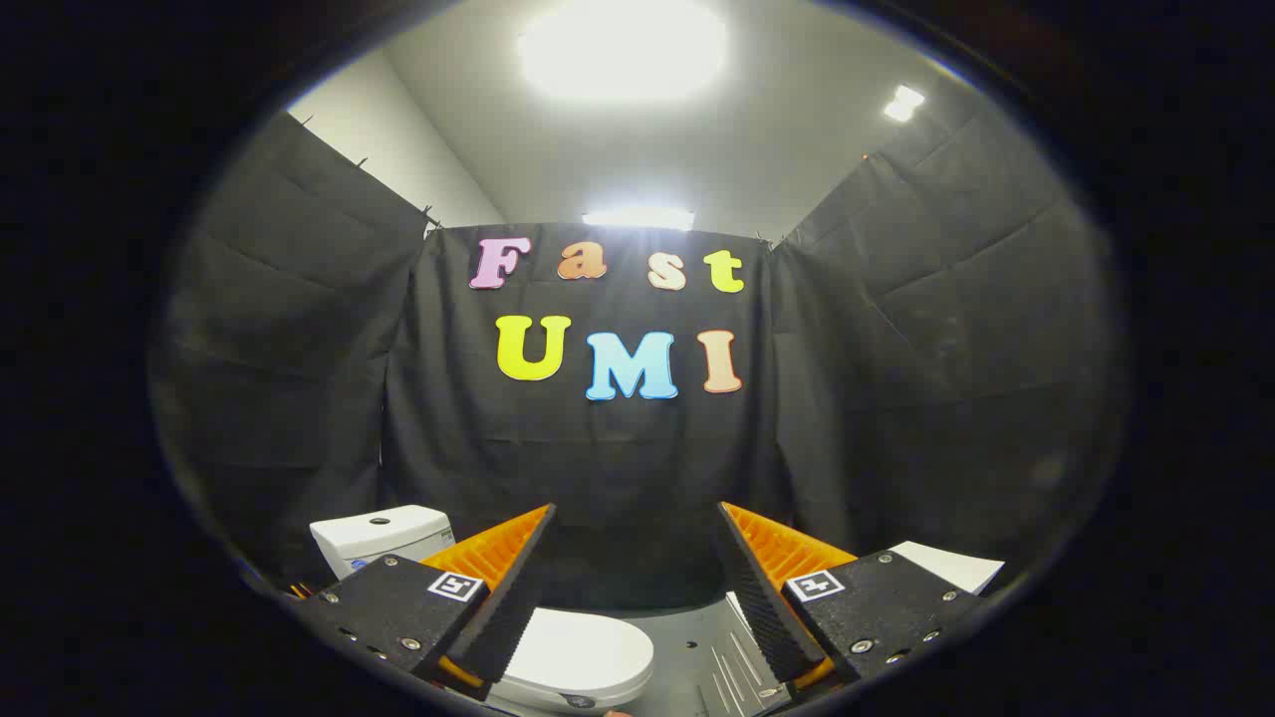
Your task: Open the toilet lid.
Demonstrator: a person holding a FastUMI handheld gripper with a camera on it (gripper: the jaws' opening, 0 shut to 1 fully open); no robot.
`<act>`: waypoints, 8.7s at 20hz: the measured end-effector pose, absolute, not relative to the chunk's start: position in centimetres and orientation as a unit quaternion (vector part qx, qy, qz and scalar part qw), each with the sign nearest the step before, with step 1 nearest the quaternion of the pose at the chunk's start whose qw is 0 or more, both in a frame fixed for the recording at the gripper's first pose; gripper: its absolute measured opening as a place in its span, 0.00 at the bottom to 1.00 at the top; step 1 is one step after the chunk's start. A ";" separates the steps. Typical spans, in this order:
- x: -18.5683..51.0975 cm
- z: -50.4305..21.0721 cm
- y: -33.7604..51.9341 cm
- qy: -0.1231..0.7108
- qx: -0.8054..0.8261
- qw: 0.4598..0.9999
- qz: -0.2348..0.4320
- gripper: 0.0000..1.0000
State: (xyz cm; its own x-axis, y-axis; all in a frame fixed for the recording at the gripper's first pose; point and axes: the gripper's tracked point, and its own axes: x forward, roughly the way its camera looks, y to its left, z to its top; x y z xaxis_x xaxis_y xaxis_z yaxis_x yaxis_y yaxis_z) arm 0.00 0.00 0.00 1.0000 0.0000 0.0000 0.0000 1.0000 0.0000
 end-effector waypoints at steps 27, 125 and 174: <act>1.8 -4.8 1.4 -0.001 -0.002 0.999 0.035 0.95; 1.6 -40.9 11.2 0.355 0.293 0.884 -0.084 0.00; 6.7 -26.0 36.8 0.248 -0.057 0.967 -0.023 0.00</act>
State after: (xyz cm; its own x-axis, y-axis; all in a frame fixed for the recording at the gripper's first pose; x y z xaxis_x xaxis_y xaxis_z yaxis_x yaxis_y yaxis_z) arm 6.75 36.82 -25.96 0.8762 -0.0722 -0.4765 0.0155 0.9924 -0.1220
